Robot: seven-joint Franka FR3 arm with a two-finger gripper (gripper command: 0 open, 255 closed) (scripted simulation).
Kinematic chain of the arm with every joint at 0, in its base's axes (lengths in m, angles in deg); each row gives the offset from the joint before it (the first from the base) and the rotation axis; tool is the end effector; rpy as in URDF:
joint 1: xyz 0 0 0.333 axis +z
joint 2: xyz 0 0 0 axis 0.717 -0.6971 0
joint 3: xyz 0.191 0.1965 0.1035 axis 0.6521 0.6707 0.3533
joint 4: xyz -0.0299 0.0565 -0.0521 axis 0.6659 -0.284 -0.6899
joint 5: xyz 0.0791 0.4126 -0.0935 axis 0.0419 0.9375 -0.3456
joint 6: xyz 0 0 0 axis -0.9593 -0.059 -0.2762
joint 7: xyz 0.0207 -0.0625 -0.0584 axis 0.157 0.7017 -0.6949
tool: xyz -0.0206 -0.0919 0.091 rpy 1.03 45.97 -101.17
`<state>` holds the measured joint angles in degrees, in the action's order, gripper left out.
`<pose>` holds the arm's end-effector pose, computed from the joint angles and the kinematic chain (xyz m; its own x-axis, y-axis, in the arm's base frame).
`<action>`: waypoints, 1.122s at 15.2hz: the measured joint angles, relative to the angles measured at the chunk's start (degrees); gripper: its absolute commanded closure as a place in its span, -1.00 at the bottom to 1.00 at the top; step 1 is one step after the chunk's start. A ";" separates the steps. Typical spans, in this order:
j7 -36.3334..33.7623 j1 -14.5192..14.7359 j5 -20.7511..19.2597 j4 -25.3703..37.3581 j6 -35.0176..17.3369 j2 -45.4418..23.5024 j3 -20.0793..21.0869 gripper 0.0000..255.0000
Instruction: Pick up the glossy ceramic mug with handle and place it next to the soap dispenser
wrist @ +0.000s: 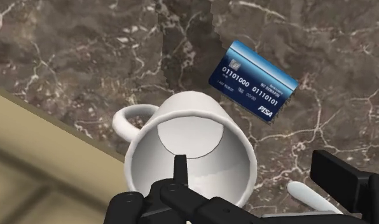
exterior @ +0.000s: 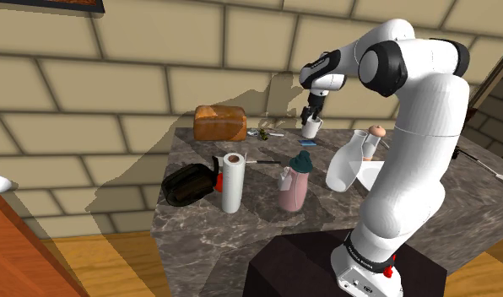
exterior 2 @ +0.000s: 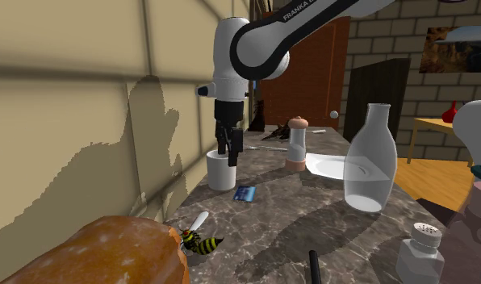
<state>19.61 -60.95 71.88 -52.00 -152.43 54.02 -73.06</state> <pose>0.4965 -0.4102 0.3073 0.9978 -0.0475 0.0471 -0.0498 -0.9976 0.0486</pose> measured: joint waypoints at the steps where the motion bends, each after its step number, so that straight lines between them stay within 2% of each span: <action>1: 0.28 -0.13 0.30 -0.38 -0.77 -0.44 0.08 -1.00; 4: 0.78 -0.39 1.13 -1.07 -2.70 -1.82 0.39 -1.00; 10: 0.95 -0.49 1.30 -1.20 -3.08 -2.06 0.43 -1.00; 11: 0.95 -0.49 1.30 -1.20 -3.08 -2.06 0.43 1.00; 17: 0.95 -0.48 1.29 -1.20 -3.07 -2.05 0.44 1.00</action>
<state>20.56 -61.44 73.18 -53.21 -155.50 51.96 -72.62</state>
